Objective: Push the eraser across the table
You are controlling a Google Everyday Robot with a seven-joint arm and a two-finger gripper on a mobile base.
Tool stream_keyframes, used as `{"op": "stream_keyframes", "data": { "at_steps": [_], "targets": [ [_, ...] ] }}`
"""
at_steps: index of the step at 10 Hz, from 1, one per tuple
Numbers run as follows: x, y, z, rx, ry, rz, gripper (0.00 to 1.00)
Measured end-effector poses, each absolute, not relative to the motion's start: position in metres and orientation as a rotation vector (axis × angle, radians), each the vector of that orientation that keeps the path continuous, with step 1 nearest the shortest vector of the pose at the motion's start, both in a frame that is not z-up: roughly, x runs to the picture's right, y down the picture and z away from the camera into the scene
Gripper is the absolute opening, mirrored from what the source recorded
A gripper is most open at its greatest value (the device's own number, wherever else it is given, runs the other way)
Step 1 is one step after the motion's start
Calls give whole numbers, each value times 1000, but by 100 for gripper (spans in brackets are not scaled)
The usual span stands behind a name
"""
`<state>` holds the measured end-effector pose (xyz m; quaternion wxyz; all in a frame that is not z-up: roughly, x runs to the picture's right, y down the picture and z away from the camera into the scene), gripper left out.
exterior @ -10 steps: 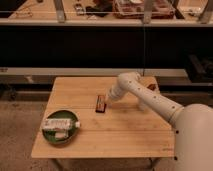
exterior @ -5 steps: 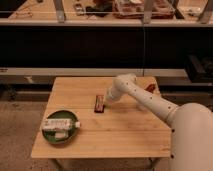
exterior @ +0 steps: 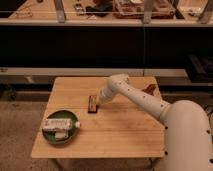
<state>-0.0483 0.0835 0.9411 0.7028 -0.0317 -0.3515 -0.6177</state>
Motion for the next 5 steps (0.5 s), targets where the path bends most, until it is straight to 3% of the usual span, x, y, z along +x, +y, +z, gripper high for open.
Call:
{"op": "stream_keyframes", "data": {
  "at_steps": [5],
  "targets": [
    [-160,98,910,-15,-891,-1485,0]
  ]
}}
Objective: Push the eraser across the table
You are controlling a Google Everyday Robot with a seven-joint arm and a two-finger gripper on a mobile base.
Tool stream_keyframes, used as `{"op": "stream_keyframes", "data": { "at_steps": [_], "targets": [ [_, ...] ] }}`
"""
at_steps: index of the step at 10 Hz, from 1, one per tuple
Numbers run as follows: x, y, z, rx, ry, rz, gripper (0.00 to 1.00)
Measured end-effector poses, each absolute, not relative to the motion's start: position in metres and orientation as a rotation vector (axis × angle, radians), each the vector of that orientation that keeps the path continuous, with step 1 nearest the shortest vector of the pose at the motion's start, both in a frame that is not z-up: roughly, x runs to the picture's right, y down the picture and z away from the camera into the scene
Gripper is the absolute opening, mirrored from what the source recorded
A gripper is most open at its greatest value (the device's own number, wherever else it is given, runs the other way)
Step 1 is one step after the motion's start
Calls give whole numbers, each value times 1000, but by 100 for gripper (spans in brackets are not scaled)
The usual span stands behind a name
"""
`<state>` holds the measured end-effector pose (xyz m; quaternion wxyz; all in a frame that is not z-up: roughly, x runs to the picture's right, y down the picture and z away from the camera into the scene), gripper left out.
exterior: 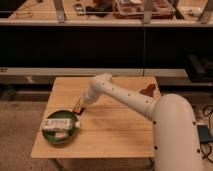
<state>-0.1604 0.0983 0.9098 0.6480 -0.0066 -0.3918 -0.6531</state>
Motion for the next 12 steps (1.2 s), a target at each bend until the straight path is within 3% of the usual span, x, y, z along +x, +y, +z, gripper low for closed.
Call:
{"op": "stream_keyframes", "data": {
  "at_steps": [4,8,12],
  "targets": [
    [-212,92,898,47,-913,-1538,0],
    [-117,71,922,32,-785,-1534,0],
    [-77,101,918,40,-763,-1679,0]
  ]
}}
